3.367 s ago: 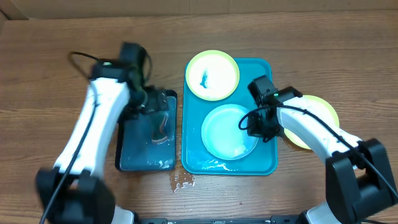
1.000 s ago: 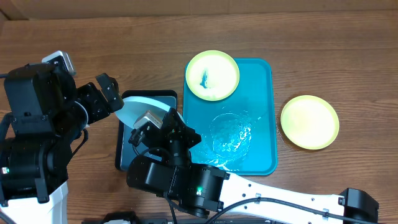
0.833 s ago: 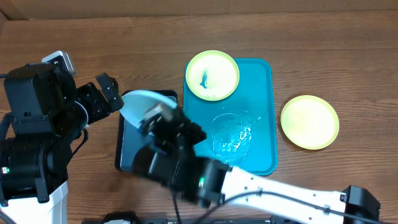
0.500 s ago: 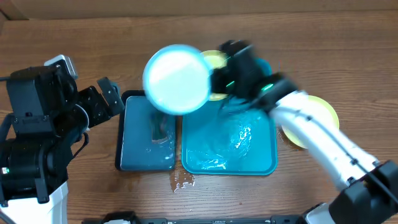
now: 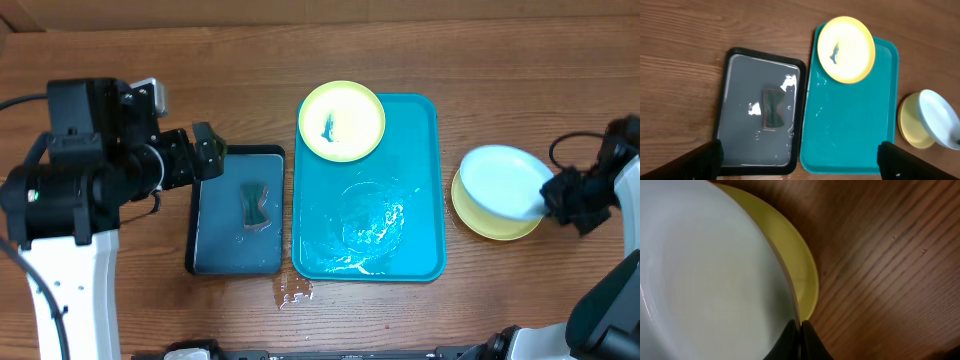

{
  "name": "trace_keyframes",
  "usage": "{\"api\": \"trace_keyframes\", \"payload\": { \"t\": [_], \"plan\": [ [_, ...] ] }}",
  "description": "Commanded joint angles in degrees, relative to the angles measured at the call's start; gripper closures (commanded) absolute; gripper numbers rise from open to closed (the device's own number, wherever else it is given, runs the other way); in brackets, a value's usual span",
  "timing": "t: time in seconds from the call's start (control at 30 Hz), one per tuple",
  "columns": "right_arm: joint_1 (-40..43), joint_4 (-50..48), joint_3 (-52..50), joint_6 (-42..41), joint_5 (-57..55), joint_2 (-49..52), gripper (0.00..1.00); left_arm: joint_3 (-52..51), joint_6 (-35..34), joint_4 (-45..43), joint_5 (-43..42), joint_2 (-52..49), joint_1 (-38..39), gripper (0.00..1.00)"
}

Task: Clean dirty plates on tray and stack at the side

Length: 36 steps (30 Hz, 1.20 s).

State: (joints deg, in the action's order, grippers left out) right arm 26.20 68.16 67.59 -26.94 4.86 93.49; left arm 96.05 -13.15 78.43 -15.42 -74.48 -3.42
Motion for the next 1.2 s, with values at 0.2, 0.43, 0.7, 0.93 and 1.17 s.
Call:
{"api": "trace_keyframes", "payload": {
  "t": [0.2,0.43,0.7,0.93,1.17],
  "plan": [
    [-2.0,-3.4,-1.3,5.6,6.5,-2.3,0.53,0.6,4.3,-1.3,-0.4,-3.5,8.9,0.02],
    [-18.3,-8.4,5.8,14.4,15.7,-11.9,0.53,0.6,-2.4,-1.6,2.7,-7.8,9.6,0.0],
    [-40.1,-29.3,7.4,9.4,-1.4,3.4,0.6,0.6,-0.5,-0.7,2.3,-5.7,9.6,0.0],
    [-40.0,-39.3,14.1,12.4,7.5,22.6,0.52,0.6,-0.1,-0.7,2.5,-4.2,9.6,0.0],
    [-41.2,-42.4,14.1,11.5,8.0,29.0,0.9,0.6,-0.1,0.4,2.6,-4.2,9.6,0.0]
  ]
}}
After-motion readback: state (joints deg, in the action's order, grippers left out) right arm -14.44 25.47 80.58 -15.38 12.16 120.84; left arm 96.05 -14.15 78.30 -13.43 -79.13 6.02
